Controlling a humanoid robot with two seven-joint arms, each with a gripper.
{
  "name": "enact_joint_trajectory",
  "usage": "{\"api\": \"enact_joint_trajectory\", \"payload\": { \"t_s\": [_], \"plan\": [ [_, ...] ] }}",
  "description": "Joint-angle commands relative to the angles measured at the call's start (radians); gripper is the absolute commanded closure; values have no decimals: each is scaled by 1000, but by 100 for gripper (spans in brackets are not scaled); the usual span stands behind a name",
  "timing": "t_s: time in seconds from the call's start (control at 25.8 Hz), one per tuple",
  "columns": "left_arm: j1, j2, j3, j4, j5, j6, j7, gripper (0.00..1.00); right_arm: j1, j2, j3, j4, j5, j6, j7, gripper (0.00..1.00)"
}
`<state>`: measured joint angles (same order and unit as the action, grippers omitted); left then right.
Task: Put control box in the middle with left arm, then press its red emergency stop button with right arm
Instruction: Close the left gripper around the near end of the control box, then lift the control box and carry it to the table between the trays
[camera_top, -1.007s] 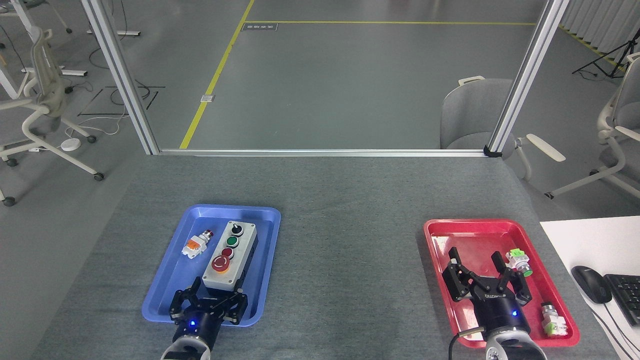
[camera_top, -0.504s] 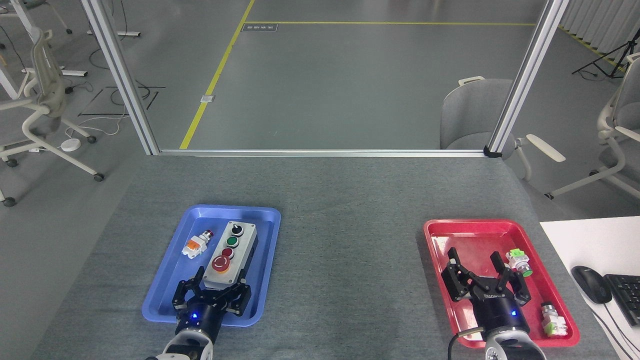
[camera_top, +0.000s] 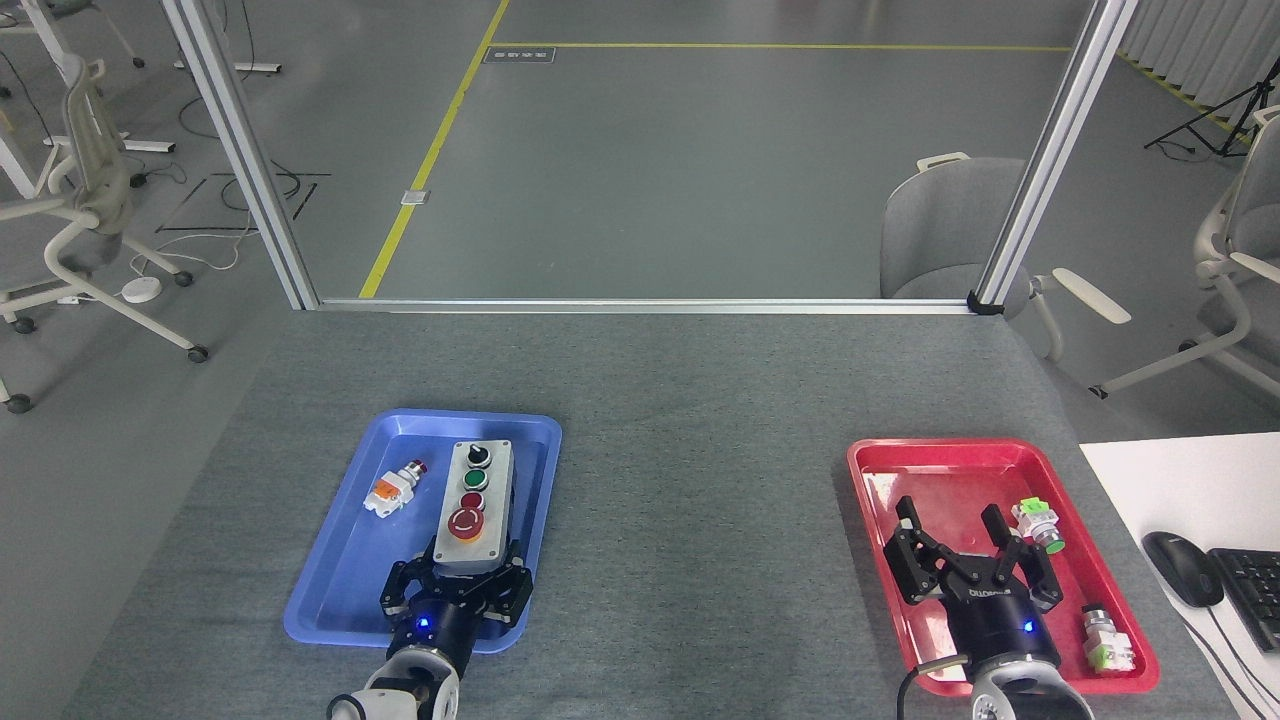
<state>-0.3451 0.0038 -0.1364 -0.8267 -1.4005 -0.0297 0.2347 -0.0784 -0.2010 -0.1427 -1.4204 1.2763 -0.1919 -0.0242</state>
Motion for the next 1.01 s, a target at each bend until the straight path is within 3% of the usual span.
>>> {"api": "enact_joint_trajectory", "payload": {
  "t_s": [0.0,0.08,0.23,0.39,0.5,0.62,0.77,0.97],
  "plan": [
    [-29,-7,0,37,0,7,3,2,0,-1,0,0,0,0,1,1],
    [-51,-7,0,73,0,4,3,7,0,-1,0,1,0,0,0,1],
    [-80,-2,-2,116,0,-13,2,30,0,-1,0,0,0,0,1,1],
    [-91,1,0,112,0,-33,2,63,0,-3,0,0,0,0,0,1],
    [-91,8,0,90,5,-44,3,99,0,-3,0,0,0,0,1,1],
    [-74,15,9,-14,58,-88,3,100,0,-3,0,0,0,0,0,1],
    [-29,74,11,-200,166,-95,2,100,0,-3,0,0,0,0,1,1],
    [63,61,-6,-407,181,-95,0,100,0,-3,0,0,0,0,1,1]
  ]
}}
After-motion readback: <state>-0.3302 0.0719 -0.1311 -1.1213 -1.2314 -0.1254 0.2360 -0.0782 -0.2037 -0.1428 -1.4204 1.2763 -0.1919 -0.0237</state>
